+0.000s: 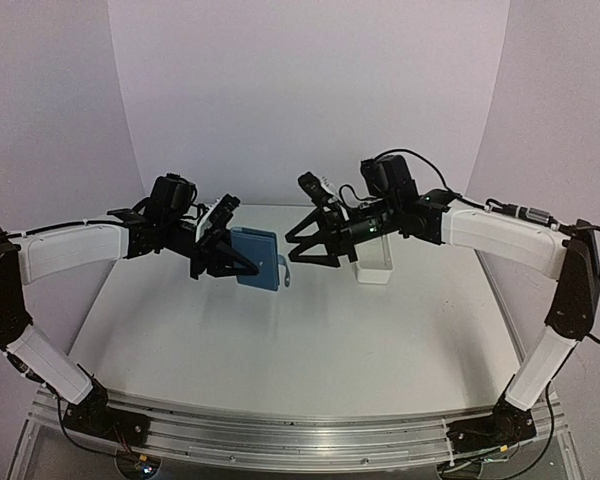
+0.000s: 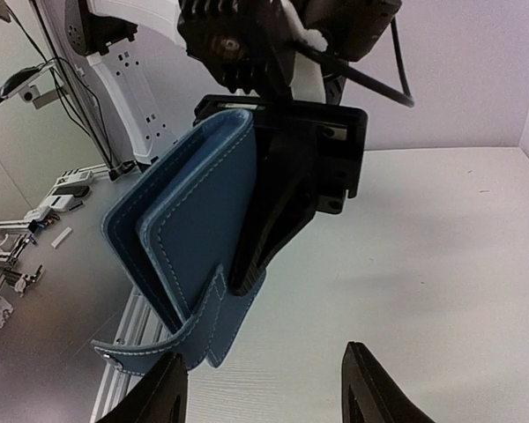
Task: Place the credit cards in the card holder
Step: Close the card holder at the center of the board.
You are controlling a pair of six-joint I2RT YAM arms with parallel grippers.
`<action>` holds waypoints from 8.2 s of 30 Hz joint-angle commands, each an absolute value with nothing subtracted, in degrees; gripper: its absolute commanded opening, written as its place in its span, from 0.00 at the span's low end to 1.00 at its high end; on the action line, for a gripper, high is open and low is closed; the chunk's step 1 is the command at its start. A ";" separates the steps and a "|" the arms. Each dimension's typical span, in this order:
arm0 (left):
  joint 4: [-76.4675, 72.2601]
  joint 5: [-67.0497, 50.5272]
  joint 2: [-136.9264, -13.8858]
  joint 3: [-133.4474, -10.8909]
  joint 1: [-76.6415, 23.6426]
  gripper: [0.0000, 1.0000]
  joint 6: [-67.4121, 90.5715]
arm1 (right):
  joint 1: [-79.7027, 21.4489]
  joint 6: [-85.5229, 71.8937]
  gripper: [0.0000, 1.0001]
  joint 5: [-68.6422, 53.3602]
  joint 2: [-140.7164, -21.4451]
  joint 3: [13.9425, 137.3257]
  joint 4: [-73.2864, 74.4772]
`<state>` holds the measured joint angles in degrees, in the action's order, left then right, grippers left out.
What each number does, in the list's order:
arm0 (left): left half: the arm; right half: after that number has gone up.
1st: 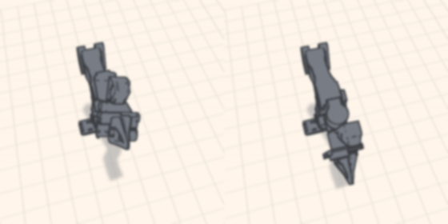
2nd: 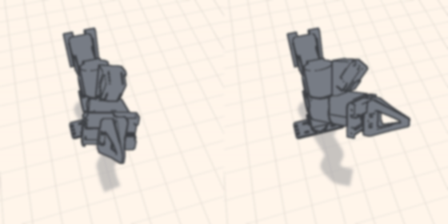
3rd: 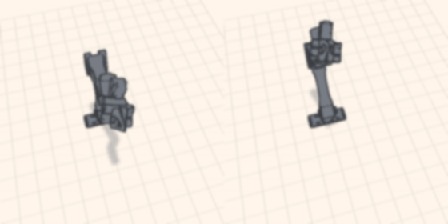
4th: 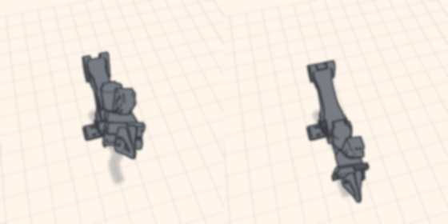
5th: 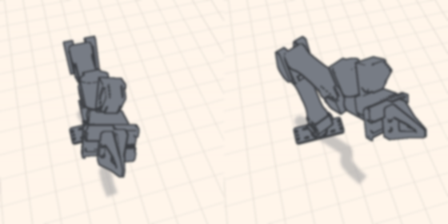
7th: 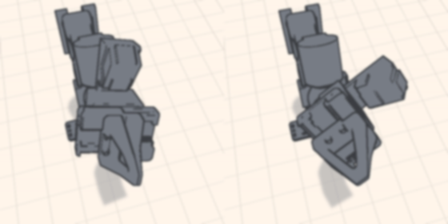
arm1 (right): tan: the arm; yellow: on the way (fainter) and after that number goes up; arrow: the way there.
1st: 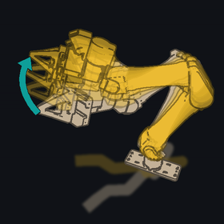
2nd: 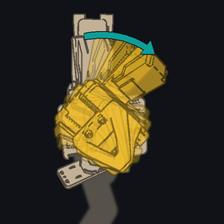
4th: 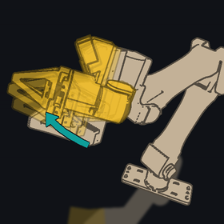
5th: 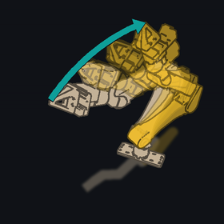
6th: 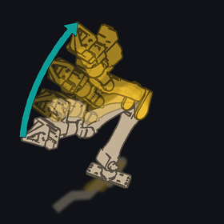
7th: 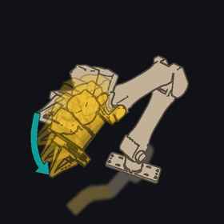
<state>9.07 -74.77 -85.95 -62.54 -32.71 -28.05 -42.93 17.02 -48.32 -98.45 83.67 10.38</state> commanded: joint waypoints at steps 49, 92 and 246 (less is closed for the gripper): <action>8.12 -76.05 -83.11 -64.14 -31.25 0.00 -23.90 | -44.21 26.16 0.70 -45.70 -94.45 83.38 14.36; 7.23 -73.39 -83.08 -64.50 -31.55 0.00 -24.09 | -45.02 23.75 0.71 -53.26 -99.57 88.96 16.86; -17.07 -57.55 -113.71 -54.18 -33.50 0.21 40.43 | -47.03 -78.50 0.00 -31.81 -137.09 51.79 -78.17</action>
<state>-16.93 -59.14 -114.50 -56.85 -35.02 37.54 -46.92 -78.30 -33.41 -135.06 52.58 -78.89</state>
